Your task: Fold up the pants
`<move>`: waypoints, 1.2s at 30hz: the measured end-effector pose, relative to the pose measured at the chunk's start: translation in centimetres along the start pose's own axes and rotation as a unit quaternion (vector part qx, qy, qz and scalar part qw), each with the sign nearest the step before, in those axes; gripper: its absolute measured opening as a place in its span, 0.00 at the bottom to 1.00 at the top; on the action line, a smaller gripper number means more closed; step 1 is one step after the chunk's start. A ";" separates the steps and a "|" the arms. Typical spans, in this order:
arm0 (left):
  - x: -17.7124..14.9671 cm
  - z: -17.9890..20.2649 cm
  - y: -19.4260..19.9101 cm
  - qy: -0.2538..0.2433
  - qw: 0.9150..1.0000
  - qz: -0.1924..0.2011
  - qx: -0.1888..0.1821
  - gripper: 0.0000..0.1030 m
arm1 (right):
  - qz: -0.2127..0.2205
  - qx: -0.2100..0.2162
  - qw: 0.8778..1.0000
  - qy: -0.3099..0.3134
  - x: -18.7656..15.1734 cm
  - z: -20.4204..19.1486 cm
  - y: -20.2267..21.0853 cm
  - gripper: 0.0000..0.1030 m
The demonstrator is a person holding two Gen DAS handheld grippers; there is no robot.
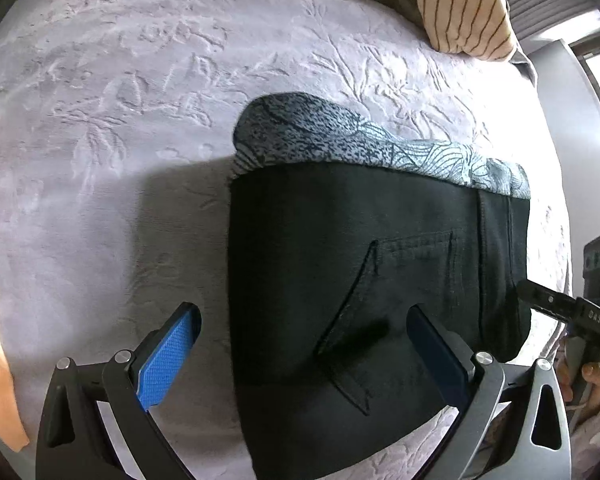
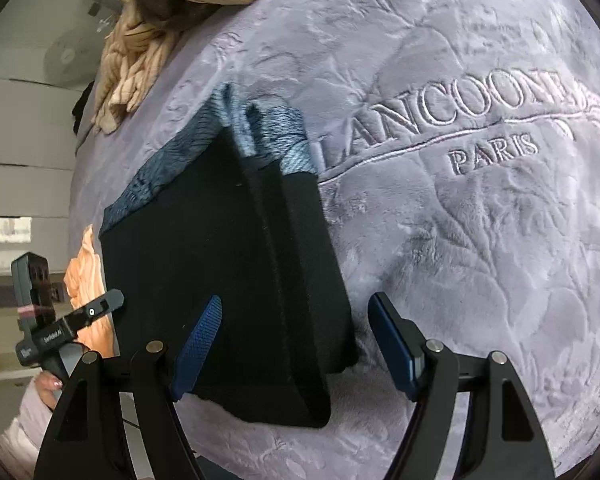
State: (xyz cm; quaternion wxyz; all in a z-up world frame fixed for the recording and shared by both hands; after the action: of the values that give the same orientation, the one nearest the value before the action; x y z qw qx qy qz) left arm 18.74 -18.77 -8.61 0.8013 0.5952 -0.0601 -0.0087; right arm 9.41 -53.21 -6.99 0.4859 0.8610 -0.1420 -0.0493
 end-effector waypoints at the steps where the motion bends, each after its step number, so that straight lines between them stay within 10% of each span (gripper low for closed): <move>1: -0.3 0.1 -0.4 -0.001 1.000 -0.001 -0.001 1.00 | -0.002 0.002 1.000 -0.002 0.2 0.1 -0.2 0.76; 30: 0.3 0.0 -4.2 -0.004 0.998 -0.010 -0.070 1.00 | -0.069 0.149 0.986 0.005 4.6 0.7 -6.8 0.81; 36: -0.5 1.1 -1.9 -0.021 0.998 0.010 -0.059 0.84 | -0.066 0.171 0.983 -0.013 3.9 0.6 -5.9 0.64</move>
State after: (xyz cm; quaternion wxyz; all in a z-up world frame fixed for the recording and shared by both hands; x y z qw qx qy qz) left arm 18.23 -20.31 -10.17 0.8337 0.5458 -0.0822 -0.0168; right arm 14.17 -52.01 -12.16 0.3250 0.9382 -0.0978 -0.0677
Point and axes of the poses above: each gripper's, at about its wrist camera, not at the fingertips, and y roughly against the way its jaws point, z to its right, x to its top, the point moved 1 cm from there along -y, roughly the way its jaws point, and after that the axes turned 3 degrees about x, right-handed, at the moved point
